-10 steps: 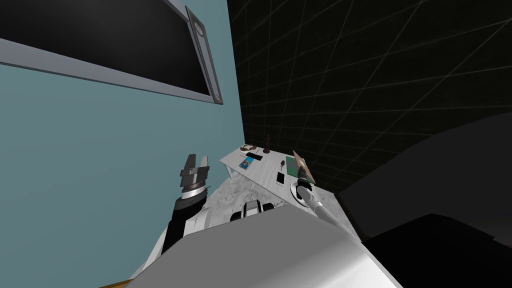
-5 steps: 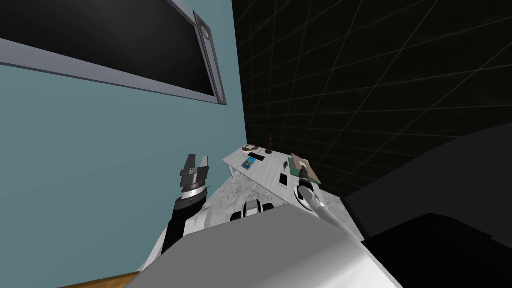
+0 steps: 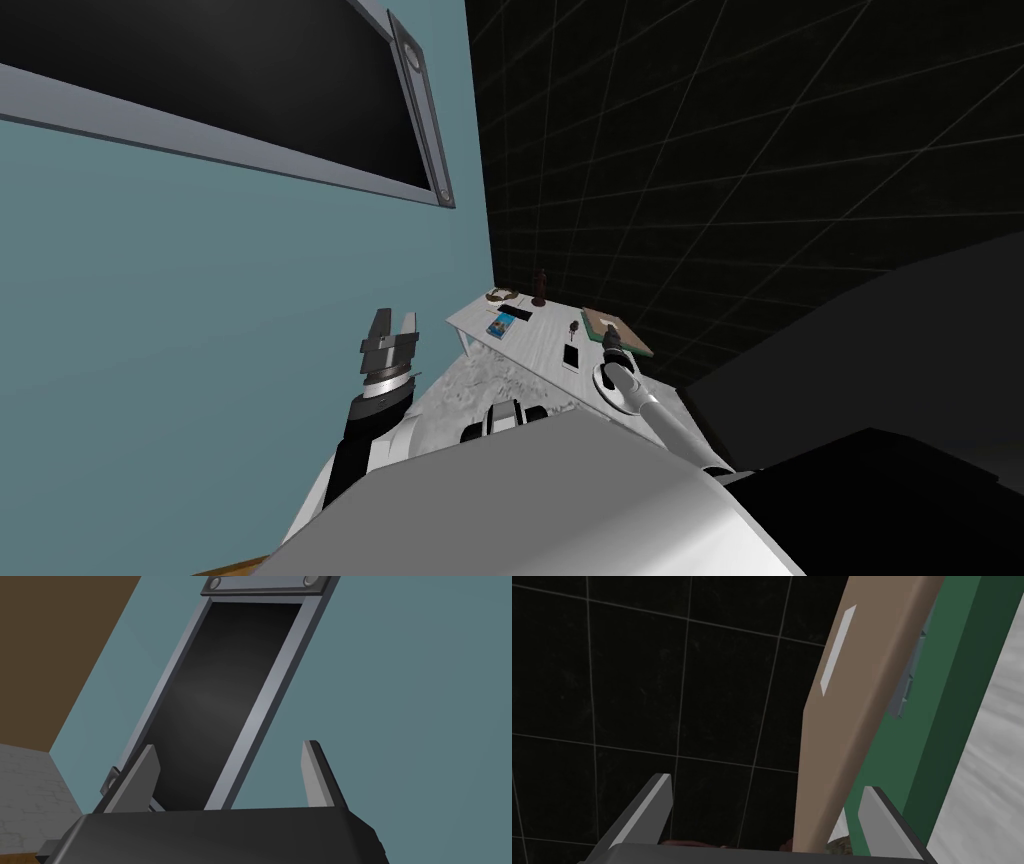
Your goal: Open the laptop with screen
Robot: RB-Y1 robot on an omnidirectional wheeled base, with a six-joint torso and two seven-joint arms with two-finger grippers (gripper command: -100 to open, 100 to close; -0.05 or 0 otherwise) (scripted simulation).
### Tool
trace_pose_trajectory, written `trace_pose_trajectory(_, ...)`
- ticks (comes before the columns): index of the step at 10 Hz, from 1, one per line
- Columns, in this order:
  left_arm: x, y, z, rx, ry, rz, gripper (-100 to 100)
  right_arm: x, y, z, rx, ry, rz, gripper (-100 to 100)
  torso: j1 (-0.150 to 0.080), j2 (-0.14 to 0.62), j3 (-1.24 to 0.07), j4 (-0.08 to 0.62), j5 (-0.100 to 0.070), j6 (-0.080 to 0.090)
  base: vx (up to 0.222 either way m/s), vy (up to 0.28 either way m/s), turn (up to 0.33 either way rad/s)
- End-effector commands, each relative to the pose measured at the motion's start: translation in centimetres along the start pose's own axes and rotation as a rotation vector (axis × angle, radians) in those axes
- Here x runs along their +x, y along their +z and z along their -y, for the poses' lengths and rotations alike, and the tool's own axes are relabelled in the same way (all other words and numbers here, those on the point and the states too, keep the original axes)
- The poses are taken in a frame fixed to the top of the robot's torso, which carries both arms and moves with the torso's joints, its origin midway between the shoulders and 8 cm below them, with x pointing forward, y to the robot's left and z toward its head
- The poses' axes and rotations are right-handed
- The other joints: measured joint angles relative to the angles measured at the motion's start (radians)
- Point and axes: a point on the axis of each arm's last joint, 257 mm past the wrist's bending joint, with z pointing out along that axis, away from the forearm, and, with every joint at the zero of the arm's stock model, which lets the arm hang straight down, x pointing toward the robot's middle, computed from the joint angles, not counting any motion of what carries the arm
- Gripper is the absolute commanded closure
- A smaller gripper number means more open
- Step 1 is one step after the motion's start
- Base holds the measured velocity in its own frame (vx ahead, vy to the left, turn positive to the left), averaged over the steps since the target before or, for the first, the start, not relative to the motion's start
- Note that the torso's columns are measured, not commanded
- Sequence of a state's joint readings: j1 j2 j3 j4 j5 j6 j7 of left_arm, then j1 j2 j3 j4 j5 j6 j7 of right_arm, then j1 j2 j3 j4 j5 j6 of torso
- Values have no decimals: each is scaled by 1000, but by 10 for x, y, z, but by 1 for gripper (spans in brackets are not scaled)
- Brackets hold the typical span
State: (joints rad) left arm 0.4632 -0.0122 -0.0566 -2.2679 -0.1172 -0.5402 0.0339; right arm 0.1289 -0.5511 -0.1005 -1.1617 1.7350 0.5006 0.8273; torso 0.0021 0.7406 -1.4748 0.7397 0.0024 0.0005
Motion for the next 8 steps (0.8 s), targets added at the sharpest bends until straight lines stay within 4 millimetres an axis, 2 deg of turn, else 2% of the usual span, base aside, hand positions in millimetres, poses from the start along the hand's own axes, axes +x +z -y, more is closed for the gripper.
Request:
trace_pose_trajectory(1,0,0,0,0,0,0,0,9,17,18,8,0,12,-100,0,0,0,0,0,0,-9,73,-38)
trace_pose_trajectory(2,0,0,0,0,0,0,0,8,13,10,2,1,9,-100,0,-1,-1,0,0,0,-2,31,-12)
trace_pose_trajectory(3,0,0,0,0,0,0,0,8,13,9,-1,1,10,0,-1,-2,-1,-1,-1,-1,-1,6,1)
trace_pose_trajectory(8,0,0,0,0,0,0,0,7,14,11,3,3,11,0,-3,-3,-1,-2,-3,0,0,0,0)
